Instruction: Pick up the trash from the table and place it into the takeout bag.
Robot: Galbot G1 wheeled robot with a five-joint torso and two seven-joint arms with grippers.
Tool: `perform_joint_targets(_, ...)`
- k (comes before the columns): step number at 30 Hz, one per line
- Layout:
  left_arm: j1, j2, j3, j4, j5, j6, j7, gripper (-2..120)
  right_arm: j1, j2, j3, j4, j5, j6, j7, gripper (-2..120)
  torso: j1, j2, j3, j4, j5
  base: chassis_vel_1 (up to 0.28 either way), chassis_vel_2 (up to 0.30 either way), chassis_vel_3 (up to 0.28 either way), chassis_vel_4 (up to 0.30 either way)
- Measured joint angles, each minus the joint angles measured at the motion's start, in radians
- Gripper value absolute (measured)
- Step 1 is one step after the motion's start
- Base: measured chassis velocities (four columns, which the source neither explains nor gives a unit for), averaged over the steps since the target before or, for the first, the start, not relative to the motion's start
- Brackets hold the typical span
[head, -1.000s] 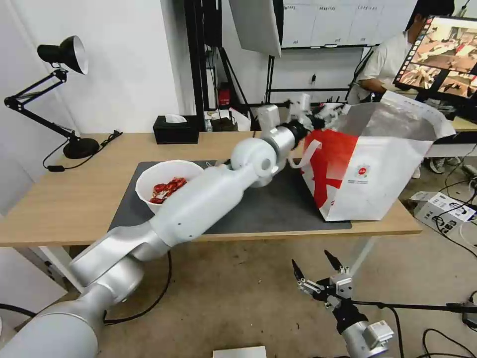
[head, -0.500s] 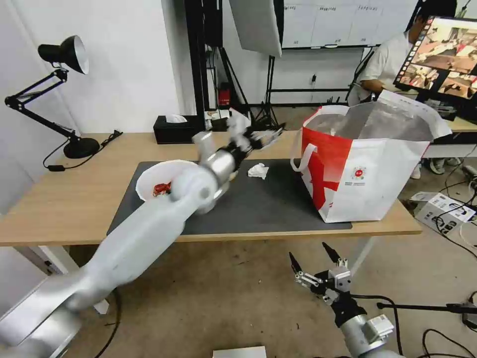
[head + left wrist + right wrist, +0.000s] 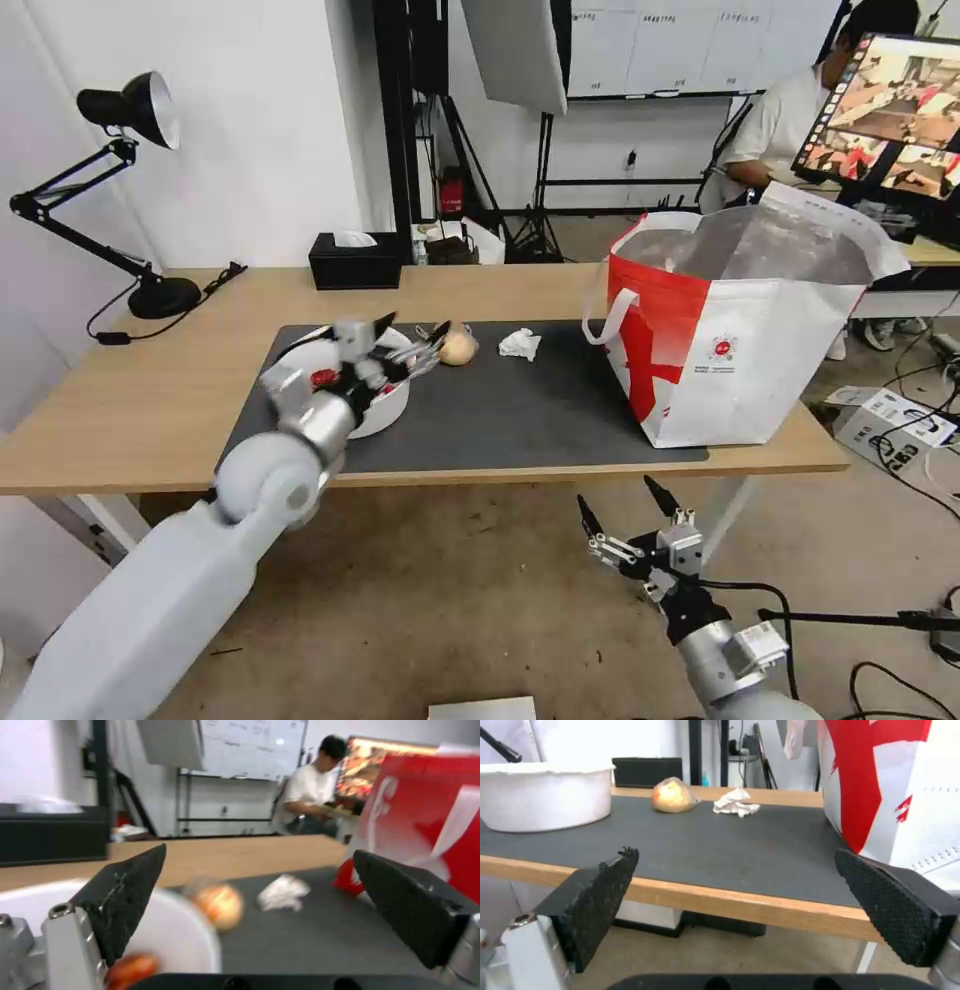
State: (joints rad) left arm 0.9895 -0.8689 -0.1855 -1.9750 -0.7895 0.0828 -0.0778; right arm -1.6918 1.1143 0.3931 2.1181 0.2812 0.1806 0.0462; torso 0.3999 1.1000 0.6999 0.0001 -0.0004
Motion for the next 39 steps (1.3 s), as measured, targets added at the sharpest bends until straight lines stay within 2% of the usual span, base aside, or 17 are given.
perform_joint_targets(1, 0.069, -0.002, -0.044, -0.022, 0.038, -0.010, 0.006, 100, 0.004, 0.000, -0.002, -0.001, 0.000, 0.000, 0.004, 100, 0.000, 0.000, 0.000, 0.0000, 0.0004, 0.000, 0.000, 0.000, 0.000)
perform_joint_targets(2, 0.069, -0.002, -0.044, -0.022, 0.038, -0.010, 0.006, 100, 0.004, 0.000, -0.002, -0.001, 0.000, 0.000, 0.004, 100, 0.000, 0.000, 0.000, 0.0000, 0.0004, 0.000, 0.000, 0.000, 0.000)
perform_joint_targets(5, 0.187, -0.029, -0.128, -0.053, 0.102, -0.031, 0.008, 100, 0.008, 0.001, -0.003, -0.002, 0.001, 0.000, 0.009, 100, 0.000, 0.000, 0.000, 0.0000, 0.0003, 0.000, 0.000, 0.000, 0.000)
perform_joint_targets(10, 0.301, -0.063, -0.201, -0.080, 0.152, -0.053, 0.011, 100, 0.009, 0.004, -0.005, -0.001, 0.001, 0.002, 0.013, 100, 0.000, 0.000, 0.000, -0.0002, 0.0002, 0.000, 0.000, 0.000, 0.000)
perform_joint_targets(13, 0.427, -0.112, -0.267, -0.109, 0.233, -0.084, 0.018, 100, 0.010, 0.011, -0.011, -0.001, 0.001, 0.004, 0.017, 100, 0.000, 0.000, 0.000, -0.0001, 0.0004, 0.000, 0.000, 0.000, 0.000)
perform_joint_targets(15, 0.450, -0.126, -0.276, -0.111, 0.249, -0.092, 0.018, 100, 0.010, 0.012, -0.012, -0.002, 0.001, 0.004, 0.019, 100, 0.000, 0.000, 0.000, -0.0001, 0.0004, 0.000, 0.000, 0.000, 0.000)
perform_joint_targets(17, 0.514, -0.174, -0.299, -0.119, 0.291, -0.109, 0.018, 100, 0.012, 0.013, -0.017, -0.002, -0.001, 0.004, 0.025, 100, 0.000, 0.000, 0.000, -0.0001, 0.0005, 0.000, 0.000, 0.000, 0.000)
perform_joint_targets(19, 0.524, -0.182, -0.302, -0.119, 0.300, -0.113, 0.018, 100, 0.012, 0.013, -0.017, -0.002, -0.001, 0.004, 0.025, 100, 0.000, 0.000, 0.000, 0.0000, 0.0004, 0.000, 0.000, 0.000, 0.000)
perform_joint_targets(24, 0.603, -0.263, -0.310, -0.115, 0.389, -0.142, 0.017, 100, 0.016, 0.014, -0.019, -0.009, -0.002, 0.004, 0.037, 100, 0.000, 0.000, 0.000, -0.0002, 0.0003, 0.000, 0.000, 0.000, 0.000)
perform_joint_targets(28, 0.643, -0.304, -0.300, -0.111, 0.435, -0.147, -0.007, 100, 0.014, 0.017, -0.014, -0.012, -0.004, 0.004, 0.052, 100, 0.000, 0.000, 0.000, 0.0000, 0.0005, 0.000, 0.000, 0.000, 0.000)
perform_joint_targets(39, 0.679, -0.321, -0.277, -0.080, 0.484, -0.159, -0.040, 100, -0.009, 0.042, 0.005, -0.006, -0.023, 0.006, 0.063, 100, 0.000, 0.000, 0.000, -0.0001, 0.0004, 0.000, 0.000, 0.000, 0.000)
